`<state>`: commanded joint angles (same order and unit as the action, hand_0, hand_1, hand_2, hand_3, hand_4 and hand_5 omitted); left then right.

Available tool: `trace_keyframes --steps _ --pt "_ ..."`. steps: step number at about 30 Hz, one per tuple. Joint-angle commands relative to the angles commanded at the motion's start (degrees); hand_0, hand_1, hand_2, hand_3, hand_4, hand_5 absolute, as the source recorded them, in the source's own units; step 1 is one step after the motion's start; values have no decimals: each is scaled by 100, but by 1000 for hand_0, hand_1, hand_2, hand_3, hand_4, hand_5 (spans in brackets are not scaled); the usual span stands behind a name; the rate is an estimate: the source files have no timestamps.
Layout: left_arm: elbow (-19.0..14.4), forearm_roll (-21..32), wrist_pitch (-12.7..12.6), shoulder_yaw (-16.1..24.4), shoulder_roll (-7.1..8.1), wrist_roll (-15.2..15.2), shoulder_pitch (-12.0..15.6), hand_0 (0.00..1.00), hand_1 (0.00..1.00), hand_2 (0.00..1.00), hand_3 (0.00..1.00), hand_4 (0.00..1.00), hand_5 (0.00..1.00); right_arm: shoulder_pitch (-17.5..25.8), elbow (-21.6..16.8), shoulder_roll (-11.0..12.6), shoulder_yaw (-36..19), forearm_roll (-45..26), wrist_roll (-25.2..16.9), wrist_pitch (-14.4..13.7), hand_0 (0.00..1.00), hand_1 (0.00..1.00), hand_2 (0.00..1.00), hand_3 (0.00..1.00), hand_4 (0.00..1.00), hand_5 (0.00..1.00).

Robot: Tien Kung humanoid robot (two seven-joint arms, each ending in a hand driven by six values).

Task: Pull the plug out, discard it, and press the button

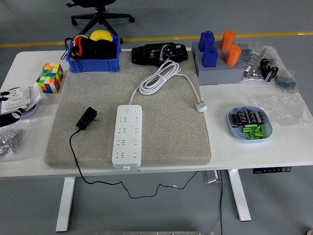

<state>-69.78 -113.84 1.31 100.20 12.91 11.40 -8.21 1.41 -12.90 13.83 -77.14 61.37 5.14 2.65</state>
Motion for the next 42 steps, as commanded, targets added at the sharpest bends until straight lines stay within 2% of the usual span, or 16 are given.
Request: trace_keyframes --steps 6,21,29,42 --pt "28 25 11 -110 -3 -3 -11 882 861 808 847 676 104 -20 48 -4 57 -23 1 0 728 680 660 630 741 597" --pt "-4 16 21 -93 4 15 -22 881 861 808 845 675 102 -31 42 32 109 -39 2 -1 728 680 660 630 741 598" --pt "-69 36 -40 -102 17 -114 2 879 860 807 844 671 93 14 45 0 53 -21 3 0 728 680 660 631 742 597" --pt "-80 27 -18 -120 56 -69 -51 875 852 802 841 663 72 11 28 -1 39 -23 -2 0 728 680 662 630 742 597"
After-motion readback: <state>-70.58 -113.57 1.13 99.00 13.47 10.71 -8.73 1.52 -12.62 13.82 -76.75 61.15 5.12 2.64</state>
